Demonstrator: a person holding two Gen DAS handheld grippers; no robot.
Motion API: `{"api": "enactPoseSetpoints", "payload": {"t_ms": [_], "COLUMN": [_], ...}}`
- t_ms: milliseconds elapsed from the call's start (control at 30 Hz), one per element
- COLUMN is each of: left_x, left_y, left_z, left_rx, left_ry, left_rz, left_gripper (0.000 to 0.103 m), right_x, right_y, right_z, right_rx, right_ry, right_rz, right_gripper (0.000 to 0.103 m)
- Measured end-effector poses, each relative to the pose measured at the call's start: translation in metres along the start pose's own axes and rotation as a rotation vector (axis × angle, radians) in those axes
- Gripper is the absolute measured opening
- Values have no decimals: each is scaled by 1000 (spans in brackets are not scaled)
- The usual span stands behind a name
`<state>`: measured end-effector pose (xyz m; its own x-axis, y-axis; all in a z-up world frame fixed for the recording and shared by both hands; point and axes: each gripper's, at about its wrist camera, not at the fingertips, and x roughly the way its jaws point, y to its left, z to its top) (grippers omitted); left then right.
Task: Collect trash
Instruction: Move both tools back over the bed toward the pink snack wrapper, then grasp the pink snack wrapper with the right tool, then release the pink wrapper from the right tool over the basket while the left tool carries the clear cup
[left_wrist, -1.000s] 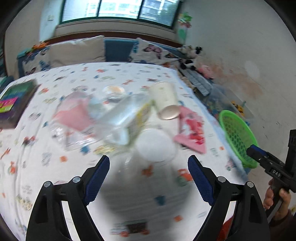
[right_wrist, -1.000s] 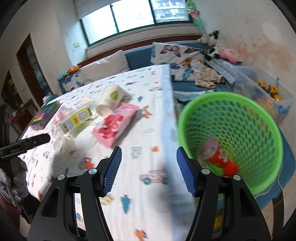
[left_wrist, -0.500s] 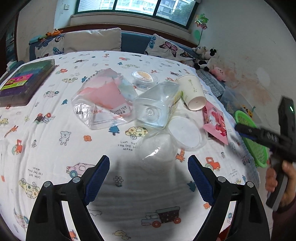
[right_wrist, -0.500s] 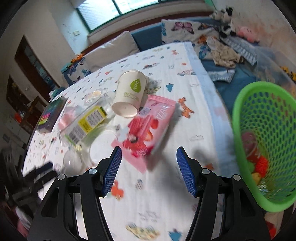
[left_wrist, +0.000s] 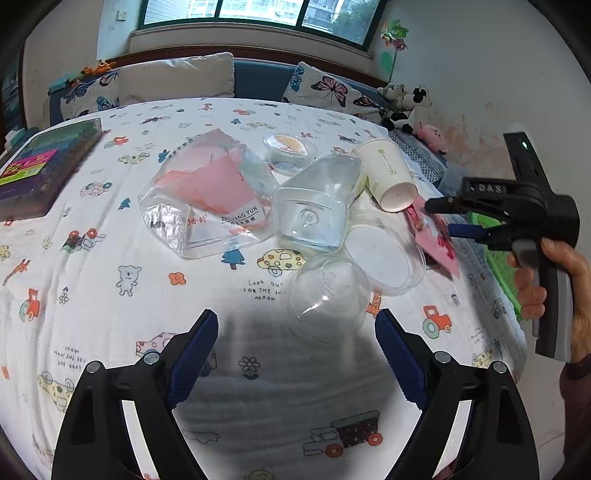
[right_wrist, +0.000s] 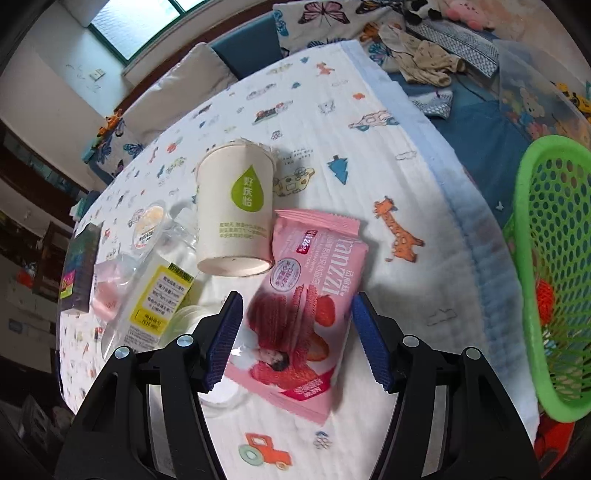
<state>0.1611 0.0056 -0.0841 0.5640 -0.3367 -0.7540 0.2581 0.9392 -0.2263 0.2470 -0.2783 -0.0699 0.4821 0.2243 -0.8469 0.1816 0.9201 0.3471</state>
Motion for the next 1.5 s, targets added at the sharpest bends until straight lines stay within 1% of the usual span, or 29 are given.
{"api": "enactPoseSetpoints", "payload": {"t_ms": [100,133,167,200,233,300,400,567,633,700,767,867,967,1067,1167,1200,1267,1300,1500], "left_x": [6,7,9,11,12,14,19,31,34,37,41,41,41,44,46,46,45,45,29], "left_y": [-3,-3,-4,-4,-5,-7,-12,-19,-21,-21,-19,-20,-22,-22,-25,-25,-25,-25,-26], "left_z": [1,1,1,2,3,5,8,12,13,14,15,15,14,14,14,14,13,13,8], "left_rx": [24,28,32,36,38,43,59,96,106,105,97,92,103,97,101,103,108,107,105], "left_ry": [14,18,22,25,26,26,24,33,33,39,46,41,37,45,44,43,40,40,16], "left_rz": [0,2,1,0,0,-5,-12,12,19,18,14,-7,-12,-34,-35,-35,-28,-30,-48], "left_gripper": [84,85,85,85,85,85,85,85,84,79,78,72,67,67,67,66,62,62,61], "right_x": [8,10,12,14,16,19,21,18,16,13,9,0,-12,-24,-36,-40,-48,-51,-71], "right_y": [6,7,8,10,11,11,10,11,10,8,5,2,-3,-8,-9,-10,-11,-12,-25], "right_z": [2,3,4,4,3,3,2,-1,-3,-6,-9,-13,-18,-24,-32,-35,-40,-42,-53], "right_rx": [0,0,-1,-7,-17,-21,-25,-57,-65,-68,-70,-72,-75,-76,-97,-105,-125,-131,-127], "right_ry": [14,19,19,17,19,23,34,33,35,31,26,12,-6,-20,-43,-52,-69,-75,-106], "right_rz": [-38,-54,-61,-69,-85,-93,-90,-90,-83,-79,-63,-44,-22,-1,4,4,0,1,22], "right_gripper": [62,64,74,74,74,63,60,56,55,53,53,53,53,53,53,53,53,53,53]}}
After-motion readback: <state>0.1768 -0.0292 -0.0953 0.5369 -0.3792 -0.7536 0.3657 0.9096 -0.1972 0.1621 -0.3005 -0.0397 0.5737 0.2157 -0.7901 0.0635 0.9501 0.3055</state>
